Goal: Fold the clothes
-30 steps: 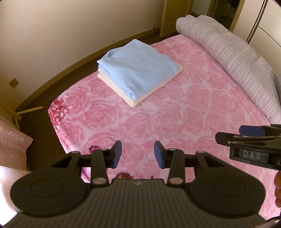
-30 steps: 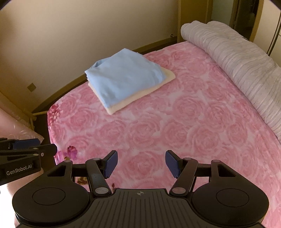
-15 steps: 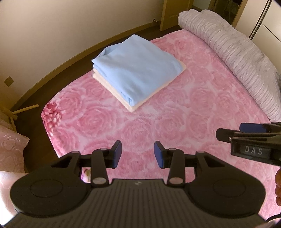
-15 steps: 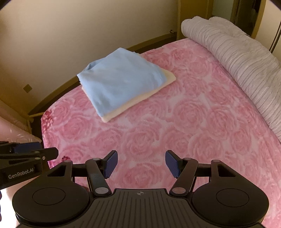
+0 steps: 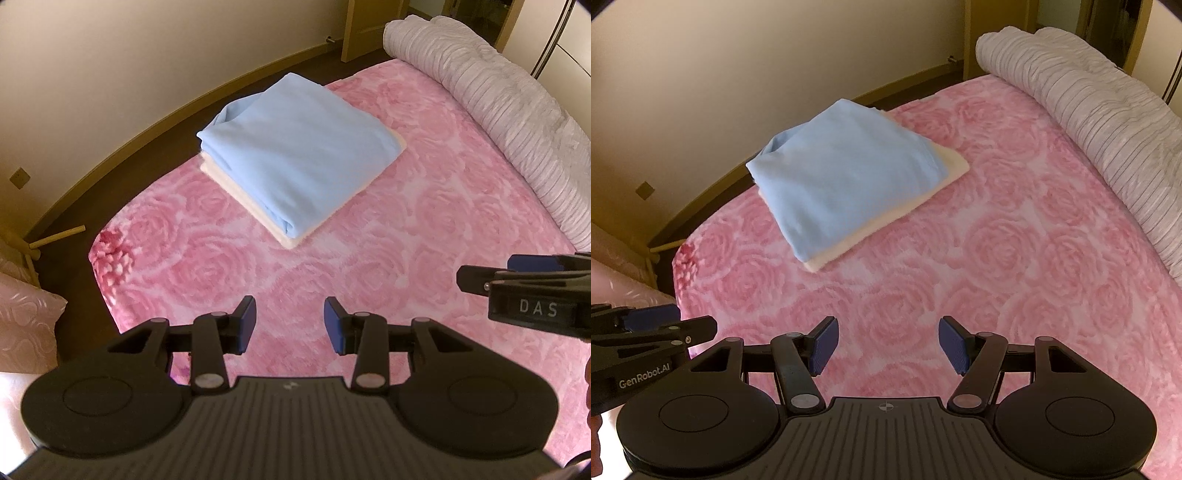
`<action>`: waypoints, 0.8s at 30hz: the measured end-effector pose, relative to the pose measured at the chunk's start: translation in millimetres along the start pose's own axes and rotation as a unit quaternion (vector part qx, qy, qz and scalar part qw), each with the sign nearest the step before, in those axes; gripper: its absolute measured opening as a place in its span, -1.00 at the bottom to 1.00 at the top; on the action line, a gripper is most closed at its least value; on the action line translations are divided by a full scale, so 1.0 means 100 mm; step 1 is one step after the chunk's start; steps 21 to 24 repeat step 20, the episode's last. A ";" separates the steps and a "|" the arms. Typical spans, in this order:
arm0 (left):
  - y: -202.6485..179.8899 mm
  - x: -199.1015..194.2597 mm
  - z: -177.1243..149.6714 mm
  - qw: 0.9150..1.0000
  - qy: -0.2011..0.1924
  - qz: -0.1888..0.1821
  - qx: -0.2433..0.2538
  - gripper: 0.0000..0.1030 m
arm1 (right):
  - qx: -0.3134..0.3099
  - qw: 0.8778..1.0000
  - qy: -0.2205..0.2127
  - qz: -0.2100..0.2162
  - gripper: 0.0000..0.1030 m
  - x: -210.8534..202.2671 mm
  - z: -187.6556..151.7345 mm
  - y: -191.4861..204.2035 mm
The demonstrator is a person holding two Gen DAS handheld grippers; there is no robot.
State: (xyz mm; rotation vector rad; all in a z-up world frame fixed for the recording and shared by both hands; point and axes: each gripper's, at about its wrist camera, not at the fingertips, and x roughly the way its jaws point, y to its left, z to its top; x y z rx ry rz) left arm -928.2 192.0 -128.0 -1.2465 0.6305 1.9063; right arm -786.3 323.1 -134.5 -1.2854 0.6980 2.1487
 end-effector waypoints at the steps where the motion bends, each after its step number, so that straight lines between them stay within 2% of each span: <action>1: 0.01 0.01 0.01 1.000 0.001 -0.001 -0.001 -0.30 | 0.001 1.000 0.000 0.000 0.24 0.01 0.01 0.01; 11: 0.10 -0.16 -0.05 1.000 -0.021 0.000 -0.002 -0.30 | 0.008 1.000 -0.010 -0.001 0.24 -0.05 0.01 0.09; 17: 0.11 -0.40 -0.14 0.998 -0.067 0.009 0.016 -0.30 | 0.017 1.000 -0.026 -0.003 0.24 -0.24 -0.12 0.17; 24: 0.13 -0.50 -0.19 0.997 -0.073 0.004 0.020 -0.30 | 0.022 0.999 -0.037 -0.004 0.24 -0.35 -0.20 0.21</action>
